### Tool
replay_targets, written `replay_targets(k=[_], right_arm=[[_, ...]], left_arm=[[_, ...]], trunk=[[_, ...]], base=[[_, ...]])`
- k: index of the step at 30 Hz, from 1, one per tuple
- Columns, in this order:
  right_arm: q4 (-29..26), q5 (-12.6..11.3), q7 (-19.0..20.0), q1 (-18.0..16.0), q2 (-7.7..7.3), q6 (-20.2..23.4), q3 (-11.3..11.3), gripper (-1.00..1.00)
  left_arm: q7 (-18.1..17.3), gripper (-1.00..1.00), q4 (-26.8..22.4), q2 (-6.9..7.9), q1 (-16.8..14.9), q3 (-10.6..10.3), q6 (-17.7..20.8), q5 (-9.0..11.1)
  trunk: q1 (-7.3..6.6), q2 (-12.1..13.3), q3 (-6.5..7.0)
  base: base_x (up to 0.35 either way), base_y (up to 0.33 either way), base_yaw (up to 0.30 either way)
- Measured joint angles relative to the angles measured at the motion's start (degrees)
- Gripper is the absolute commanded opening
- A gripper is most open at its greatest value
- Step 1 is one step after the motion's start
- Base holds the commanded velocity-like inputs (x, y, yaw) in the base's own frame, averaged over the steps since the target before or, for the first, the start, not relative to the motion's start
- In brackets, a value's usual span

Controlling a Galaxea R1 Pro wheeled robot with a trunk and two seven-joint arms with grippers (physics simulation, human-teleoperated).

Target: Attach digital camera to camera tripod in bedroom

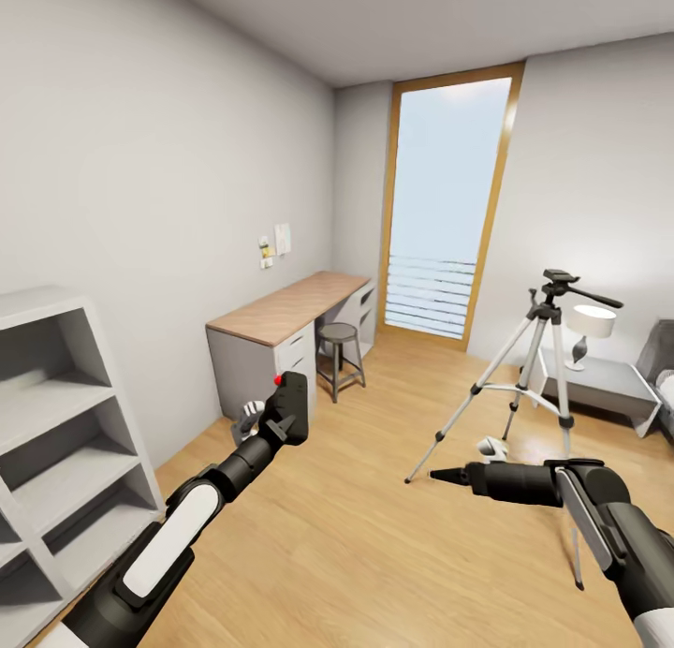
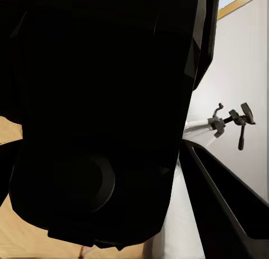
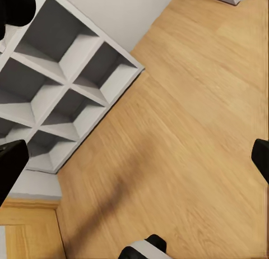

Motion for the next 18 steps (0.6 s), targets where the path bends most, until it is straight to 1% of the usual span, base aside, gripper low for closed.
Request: replay_targets(k=[3, 8, 9, 11, 12, 13, 15, 16, 18], right_arm=[[0.1, 0.0, -0.7, 0.0, -0.03, 0.0, -0.2, 1.0], [0.2, 0.1, -4.0, 0.0, 0.0, -0.1, -1.4, 1.0], [0.2, 0.1, -6.1, 0.0, 0.08, -0.1, -1.8, 1.0], [0.2, 0.1, -8.9, 0.0, 0.17, 0.0, -2.2, 1.0], [0.3, 0.2, -12.3, 0.0, 0.24, 0.2, -2.5, 1.0], [0.3, 0.1, -14.2, 0.0, 0.29, 0.4, -2.7, 1.0], [0.3, 0.0, -18.3, 0.0, 0.43, 0.7, -3.0, 1.0], [0.3, -0.1, -22.6, 0.0, 0.58, 0.9, -3.2, 1.0], [0.3, -0.2, -26.9, 0.0, 0.76, 1.1, -3.4, 1.0]], left_arm=[[0.0, -1.0, 0.0, -0.03, 0.0, 0.0, 0.0, -0.1], [1.1, -1.0, 0.6, -0.02, 0.0, 0.0, 0.1, -0.2], [2.5, -1.0, 1.1, 0.01, 0.0, 0.0, 0.1, -0.2], [4.5, -1.0, 1.7, 0.02, 0.0, 0.0, 0.1, -0.1], [5.7, -1.0, 2.0, 0.04, 0.0, 0.0, 0.1, -0.1], [8.2, -1.0, 2.4, 0.08, 0.0, 0.1, 0.1, -0.1], [11.0, -1.0, 2.7, 0.1, 0.0, 0.4, 0.2, -0.1], [13.8, -1.0, 3.2, 0.12, 0.0, 1.0, 0.4, -0.1], [16.2, -1.0, 3.8, 0.14, 0.0, 1.7, 0.5, 0.0]], trunk=[[0.0, 0.0, 0.0], [0.0, 0.0, 0.0], [0.0, 0.0, 0.0], [0.0, 0.0, 0.0], [0.0, 0.0, 0.0], [0.0, 0.0, 0.0], [0.0, 0.0, 0.0], [0.0, 0.0, 0.0], [0.0, 0.0, 0.0]], base=[[0.0, 0.0, -0.28], [0.0, 0.0, -0.284], [0.0, 0.0, -0.286], [0.0, 0.0, -0.286], [0.0, 0.0, -0.286], [0.0, 0.0, -0.286], [0.0, 0.0, -0.287], [0.0, 0.0, -0.287], [0.0, 0.0, -0.287]])
